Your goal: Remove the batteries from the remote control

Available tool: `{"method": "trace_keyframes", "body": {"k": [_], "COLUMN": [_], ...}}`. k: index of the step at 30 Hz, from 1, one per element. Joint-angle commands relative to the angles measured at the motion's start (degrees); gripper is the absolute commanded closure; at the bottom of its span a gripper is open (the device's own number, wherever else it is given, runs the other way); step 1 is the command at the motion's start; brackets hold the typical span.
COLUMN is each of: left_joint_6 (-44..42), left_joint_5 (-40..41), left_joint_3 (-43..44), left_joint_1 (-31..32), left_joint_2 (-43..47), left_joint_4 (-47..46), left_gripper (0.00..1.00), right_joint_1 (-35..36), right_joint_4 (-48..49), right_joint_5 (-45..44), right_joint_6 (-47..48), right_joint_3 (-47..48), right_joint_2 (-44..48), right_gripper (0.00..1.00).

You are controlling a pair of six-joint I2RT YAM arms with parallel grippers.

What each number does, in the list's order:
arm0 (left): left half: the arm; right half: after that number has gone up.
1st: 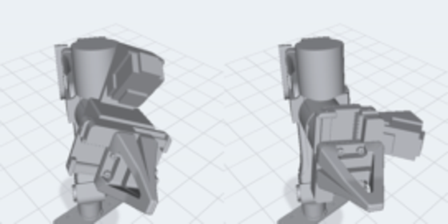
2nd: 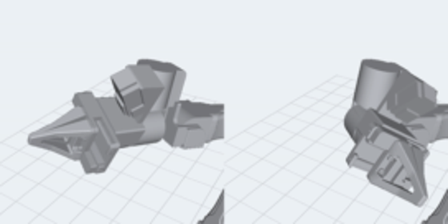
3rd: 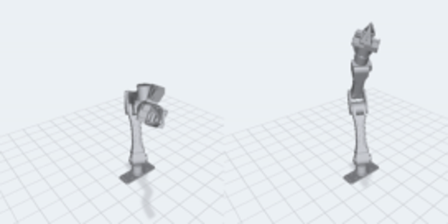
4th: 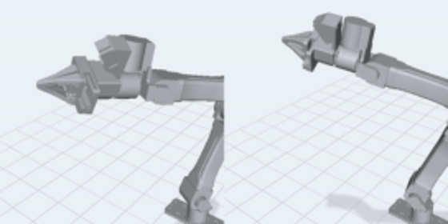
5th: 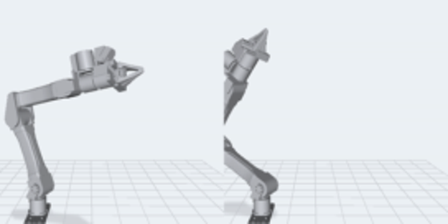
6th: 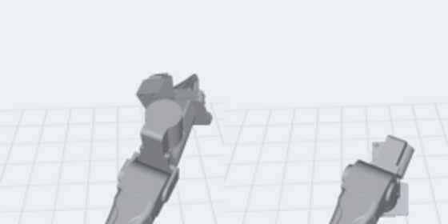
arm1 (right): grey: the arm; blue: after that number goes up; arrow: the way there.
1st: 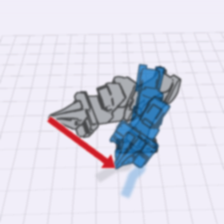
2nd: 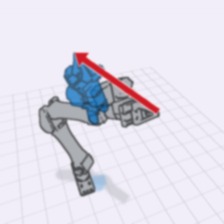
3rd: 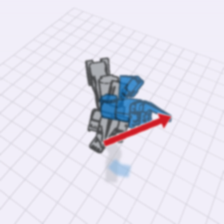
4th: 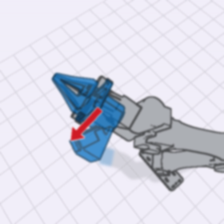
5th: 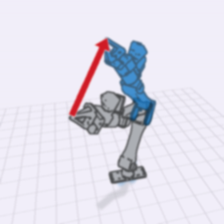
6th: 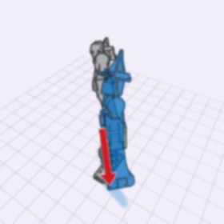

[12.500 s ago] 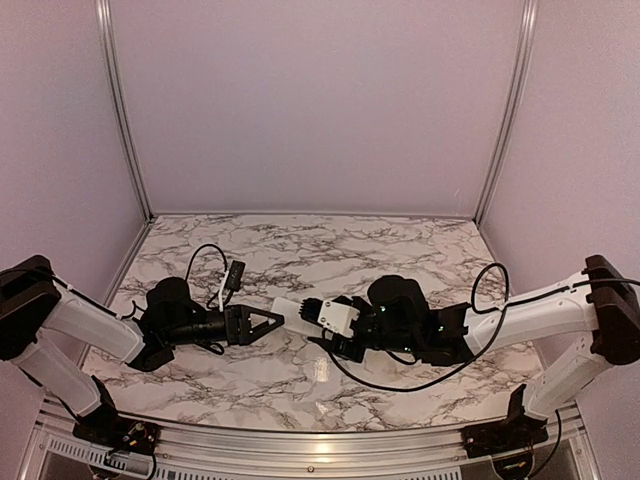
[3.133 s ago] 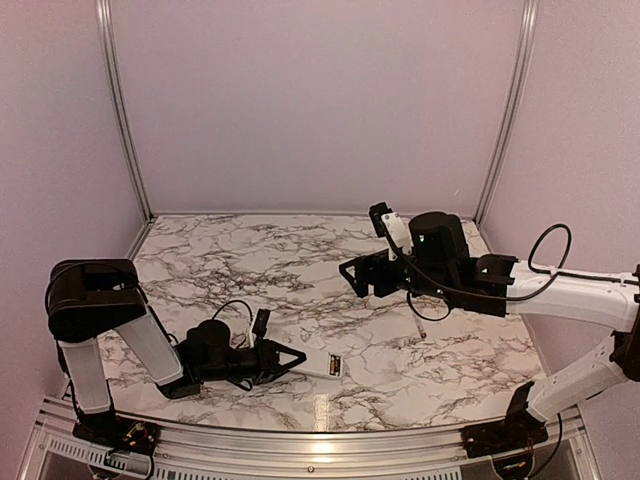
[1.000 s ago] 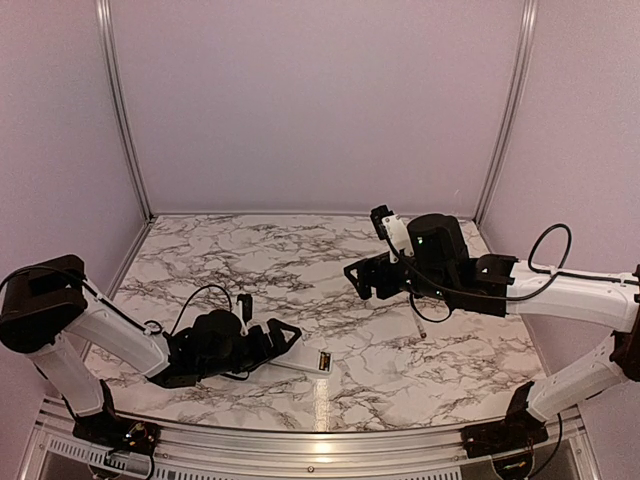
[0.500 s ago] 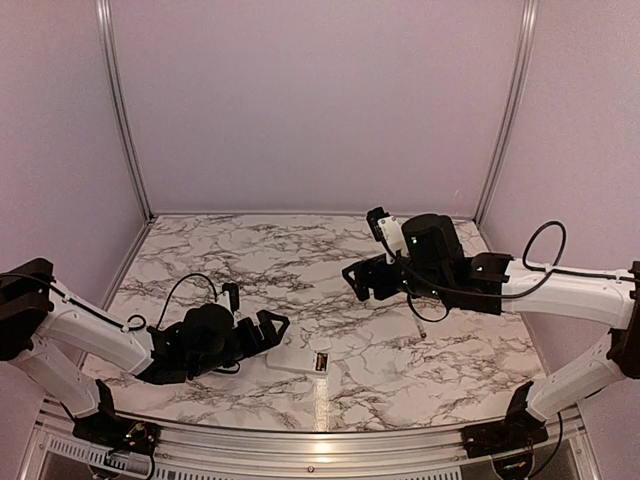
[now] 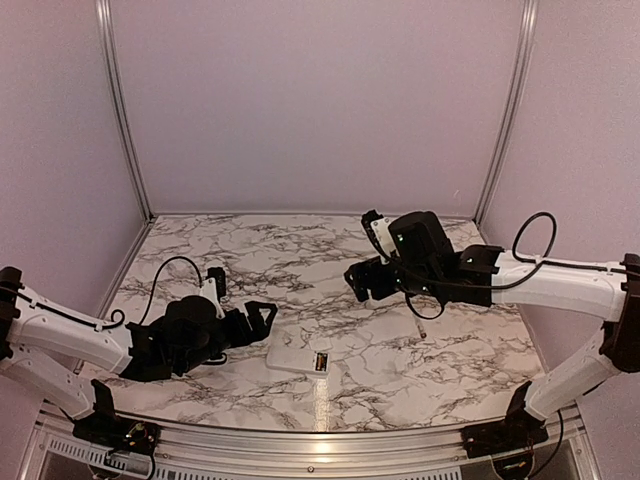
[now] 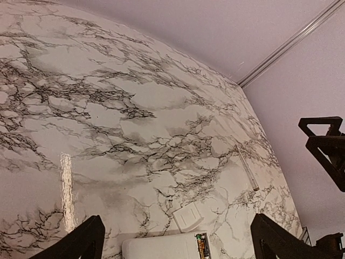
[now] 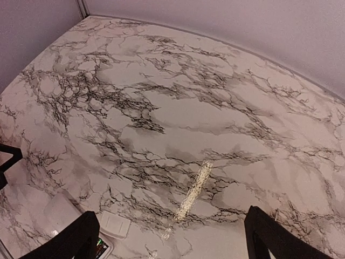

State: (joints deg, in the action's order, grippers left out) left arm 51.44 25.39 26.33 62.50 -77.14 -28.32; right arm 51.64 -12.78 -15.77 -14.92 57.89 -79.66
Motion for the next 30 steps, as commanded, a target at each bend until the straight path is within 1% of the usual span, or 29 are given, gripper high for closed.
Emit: {"method": "trace_keyframes", "body": {"k": [1, 4, 10, 13, 17, 20, 25, 30], "left_joint_6": [-6.5, -8.9, -12.2, -13.7, -14.7, -15.3, -15.5, -15.5], "left_joint_5": [3.0, 2.8, 1.3, -0.5, -1.8, -1.8, -1.7, -2.2], "left_joint_3": [-1.3, -1.8, -2.0, -1.7, -1.0, -0.9, -0.6, -0.5], "left_joint_1": [0.3, 0.3, 0.3, 0.2, 0.2, 0.2, 0.1, -0.7], "left_joint_2": [3.6, 6.2, 9.4, 10.1, 10.7, 11.5, 12.1, 12.8], "left_joint_4": [1.8, 2.8, 4.6, 4.9, 6.5, 7.1, 7.9, 9.0], "left_gripper": [0.01, 0.01, 0.01, 0.02, 0.02, 0.02, 0.03, 0.03], "right_joint_1": [0.3, 0.3, 0.2, -1.8, -7.7, -10.9, -15.3, -16.4], "right_joint_4": [-10.1, -15.0, -19.8, -20.2, -18.2, -17.0, -14.8, -13.1], "right_joint_5": [-3.5, -7.5, -12.3, -9.1, -1.5, 1.4, 4.9, 5.8], "right_joint_6": [-2.9, -6.4, -13.0, -13.7, -12.5, -11.5, -10.3, -10.3], "right_joint_3": [3.8, 2.6, -3.5, -5.1, -7.9, -9.3, -11.2, -11.3], "right_joint_2": [-1.3, -1.0, 0.7, 0.4, 0.4, 0.1, -1.3, -3.7], "right_gripper": [0.09, 0.10, 0.12, 0.14, 0.17, 0.18, 0.23, 0.26]}}
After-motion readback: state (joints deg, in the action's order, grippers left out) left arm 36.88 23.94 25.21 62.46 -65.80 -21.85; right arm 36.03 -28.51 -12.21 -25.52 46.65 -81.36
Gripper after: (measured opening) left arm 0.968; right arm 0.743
